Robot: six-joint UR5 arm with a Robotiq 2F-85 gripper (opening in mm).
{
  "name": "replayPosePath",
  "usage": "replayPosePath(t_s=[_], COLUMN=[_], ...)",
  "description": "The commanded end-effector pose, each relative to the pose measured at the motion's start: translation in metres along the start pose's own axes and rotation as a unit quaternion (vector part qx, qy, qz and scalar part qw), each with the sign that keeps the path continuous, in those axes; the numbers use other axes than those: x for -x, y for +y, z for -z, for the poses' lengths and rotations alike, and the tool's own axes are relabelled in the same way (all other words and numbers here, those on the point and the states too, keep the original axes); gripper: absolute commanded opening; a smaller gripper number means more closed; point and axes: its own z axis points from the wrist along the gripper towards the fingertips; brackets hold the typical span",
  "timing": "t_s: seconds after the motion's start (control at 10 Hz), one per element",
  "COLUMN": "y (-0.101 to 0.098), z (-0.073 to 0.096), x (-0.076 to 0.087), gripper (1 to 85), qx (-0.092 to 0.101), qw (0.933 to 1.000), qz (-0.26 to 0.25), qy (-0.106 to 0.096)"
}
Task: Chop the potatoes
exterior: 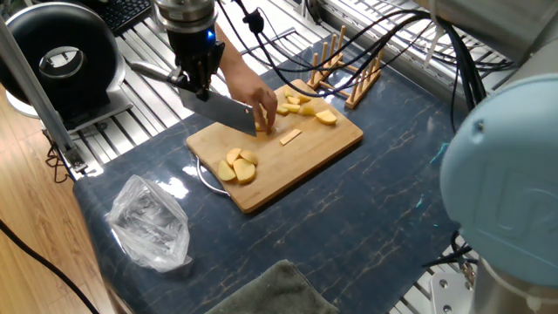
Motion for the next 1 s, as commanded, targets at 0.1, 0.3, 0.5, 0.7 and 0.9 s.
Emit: replayPosePath(t_s=[0.1, 0.3, 0.5, 0.7, 0.9], y=[0.0029, 0.0024, 0.0049, 0.0059, 0.0048], z=[0.0023, 0.0038, 0.0048, 0.0049, 0.0048], x=[0.0027, 0.0022, 0.0031, 0.0037, 0.0032], gripper=[1.0, 1.0, 1.0, 1.0, 1.0], qx=[-0.006, -0.008, -0.003, -0.001, -0.002], qw=[0.9995, 0.9995, 0.9995, 0.9995, 0.9995], qz=[-0.022, -0.02, -0.019, -0.018, -0.018], qy=[-0.02, -0.022, -0.026, -0.027, -0.026])
